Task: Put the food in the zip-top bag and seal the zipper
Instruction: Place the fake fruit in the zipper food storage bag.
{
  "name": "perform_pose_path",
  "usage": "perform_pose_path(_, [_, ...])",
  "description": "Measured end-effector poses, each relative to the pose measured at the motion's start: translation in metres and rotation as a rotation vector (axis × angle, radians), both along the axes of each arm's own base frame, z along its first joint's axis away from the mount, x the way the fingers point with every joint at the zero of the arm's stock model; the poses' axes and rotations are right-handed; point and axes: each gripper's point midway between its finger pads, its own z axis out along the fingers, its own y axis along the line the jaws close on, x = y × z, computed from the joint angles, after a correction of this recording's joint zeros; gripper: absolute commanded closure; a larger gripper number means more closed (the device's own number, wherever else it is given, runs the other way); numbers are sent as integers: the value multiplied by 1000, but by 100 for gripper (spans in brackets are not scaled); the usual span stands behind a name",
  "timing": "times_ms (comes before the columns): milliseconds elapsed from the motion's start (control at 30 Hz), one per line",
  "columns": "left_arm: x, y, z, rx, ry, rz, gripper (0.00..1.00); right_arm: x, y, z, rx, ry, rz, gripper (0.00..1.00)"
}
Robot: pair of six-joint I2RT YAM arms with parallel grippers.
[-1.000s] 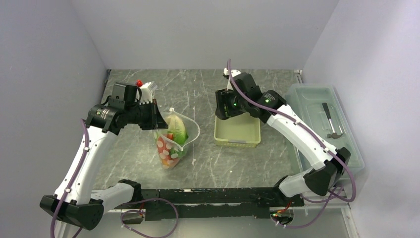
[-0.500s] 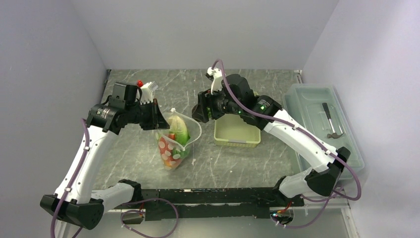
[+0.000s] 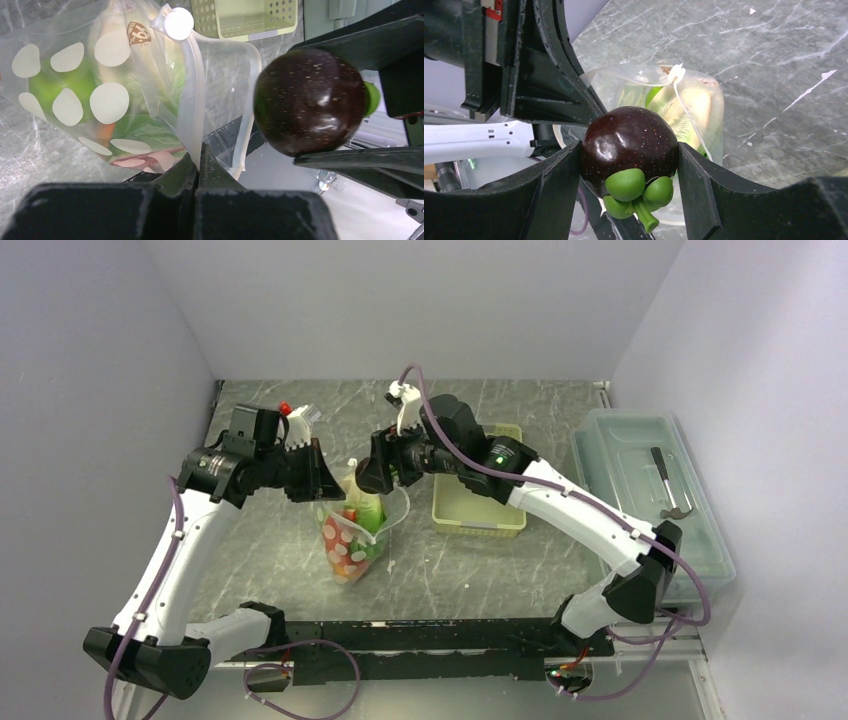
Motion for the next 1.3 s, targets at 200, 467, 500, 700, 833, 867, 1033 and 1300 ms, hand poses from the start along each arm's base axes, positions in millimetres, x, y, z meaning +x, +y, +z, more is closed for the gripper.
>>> perform_pose_path(200, [1, -2, -2, -4, 17, -3, 100, 3, 15, -18, -15, 25, 9, 72])
perform_pose_path(467, [1, -1, -3, 0, 23, 2, 100, 9, 34, -48, -42, 60, 15, 74])
perform_pose_path(500, [3, 1, -5, 7, 24, 11, 100, 10, 35, -52, -47, 65, 14, 75])
perform_pose_path(700, [9, 8, -14, 47, 44, 41, 100, 15, 43, -65, -56, 78, 16, 76])
perform_pose_path(833, [10, 14, -19, 83, 51, 65, 100, 13, 50, -76, -61, 97, 32, 75])
perform_pose_path(867, [11, 16, -20, 90, 52, 70, 100, 12, 51, -79, -66, 100, 35, 76])
perform_pose_path(1033, [5, 7, -16, 48, 65, 32, 100, 9, 66, -114, -96, 142, 47, 75])
perform_pose_path(1300, [5, 5, -16, 41, 71, 27, 100, 8, 72, -123, -85, 143, 37, 75])
